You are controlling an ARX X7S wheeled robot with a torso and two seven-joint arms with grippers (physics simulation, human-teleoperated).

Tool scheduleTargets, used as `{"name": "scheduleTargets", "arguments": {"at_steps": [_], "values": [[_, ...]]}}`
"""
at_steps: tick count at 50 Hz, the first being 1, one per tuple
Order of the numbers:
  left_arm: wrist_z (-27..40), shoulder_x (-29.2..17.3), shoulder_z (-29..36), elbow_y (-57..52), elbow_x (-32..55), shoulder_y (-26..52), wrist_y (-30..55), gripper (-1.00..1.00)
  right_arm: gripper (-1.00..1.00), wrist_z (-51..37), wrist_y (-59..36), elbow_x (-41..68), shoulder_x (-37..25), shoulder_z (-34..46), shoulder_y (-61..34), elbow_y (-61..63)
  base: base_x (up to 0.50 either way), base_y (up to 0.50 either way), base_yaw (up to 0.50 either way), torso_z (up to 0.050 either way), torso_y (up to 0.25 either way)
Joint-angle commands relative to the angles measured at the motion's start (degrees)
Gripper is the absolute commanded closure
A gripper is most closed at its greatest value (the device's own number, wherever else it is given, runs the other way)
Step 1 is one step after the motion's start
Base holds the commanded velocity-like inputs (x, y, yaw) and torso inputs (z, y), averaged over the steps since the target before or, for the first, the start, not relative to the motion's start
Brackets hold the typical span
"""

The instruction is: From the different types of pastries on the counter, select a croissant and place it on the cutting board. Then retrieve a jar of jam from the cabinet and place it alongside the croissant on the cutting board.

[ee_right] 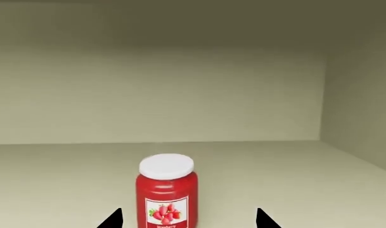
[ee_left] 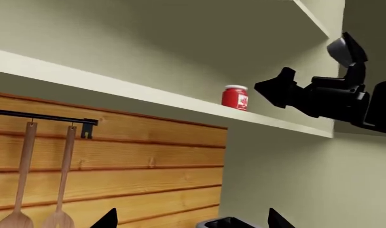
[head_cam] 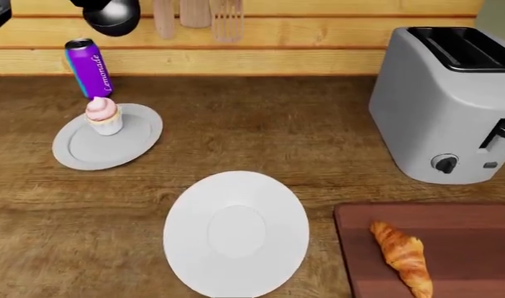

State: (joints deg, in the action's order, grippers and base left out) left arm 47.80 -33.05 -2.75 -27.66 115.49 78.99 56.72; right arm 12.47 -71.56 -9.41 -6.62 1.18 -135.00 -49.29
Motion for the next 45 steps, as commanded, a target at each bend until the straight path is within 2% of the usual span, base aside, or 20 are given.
{"name": "scheduleTargets", "arguments": {"at_steps": [1,7,14,39,45], "values": [[0.54,-0.24,0.60,-0.10,0.69,0.70,-0.41,-1.00,-1.00,0.00,0.00,0.00,0.00,0.00,0.00,0.00,0.17,0.00,0.00,0.000,0.000],[-0.68,-0.09,0.46,0.13,-0.51,0.24,-0.18,-1.00,-1.00,0.00,0.00,0.00,0.00,0.00,0.00,0.00,0.17,0.00,0.00,0.000,0.000],[-0.71,-0.44,0.24,-0.14,-0.46,-0.11,-0.41,-1.00,-1.00,0.00,0.00,0.00,0.00,0.00,0.00,0.00,0.20,0.44,0.00,0.000,0.000],[-1.00,-0.43,0.87,-0.16,-1.09,-0.43,-0.96,-1.00,-1.00,0.00,0.00,0.00,0.00,0.00,0.00,0.00,0.00,0.00,0.00,0.000,0.000],[-1.23,-0.39,1.09,-0.06,-1.36,-0.44,-1.00,-1.00,-1.00,0.00,0.00,0.00,0.00,0.00,0.00,0.00,0.22,-0.10,0.00,0.000,0.000]]}}
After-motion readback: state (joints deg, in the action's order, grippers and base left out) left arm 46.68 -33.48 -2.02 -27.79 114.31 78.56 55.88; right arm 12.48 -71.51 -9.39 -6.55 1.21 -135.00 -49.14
